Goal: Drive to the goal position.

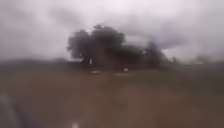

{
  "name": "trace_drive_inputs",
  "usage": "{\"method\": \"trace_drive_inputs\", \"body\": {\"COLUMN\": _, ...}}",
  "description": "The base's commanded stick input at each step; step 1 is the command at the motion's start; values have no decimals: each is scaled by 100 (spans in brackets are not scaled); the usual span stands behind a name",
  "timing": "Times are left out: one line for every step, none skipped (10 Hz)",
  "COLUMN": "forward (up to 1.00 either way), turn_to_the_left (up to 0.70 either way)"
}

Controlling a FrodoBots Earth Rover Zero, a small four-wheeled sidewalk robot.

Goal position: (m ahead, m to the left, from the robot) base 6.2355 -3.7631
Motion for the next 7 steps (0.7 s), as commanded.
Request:
{"method": "trace_drive_inputs", "body": {"forward": 70, "turn_to_the_left": 0}}
{"method": "trace_drive_inputs", "body": {"forward": 70, "turn_to_the_left": 0}}
{"method": "trace_drive_inputs", "body": {"forward": 70, "turn_to_the_left": -16}}
{"method": "trace_drive_inputs", "body": {"forward": 70, "turn_to_the_left": -27}}
{"method": "trace_drive_inputs", "body": {"forward": 70, "turn_to_the_left": -27}}
{"method": "trace_drive_inputs", "body": {"forward": 70, "turn_to_the_left": -27}}
{"method": "trace_drive_inputs", "body": {"forward": 70, "turn_to_the_left": -27}}
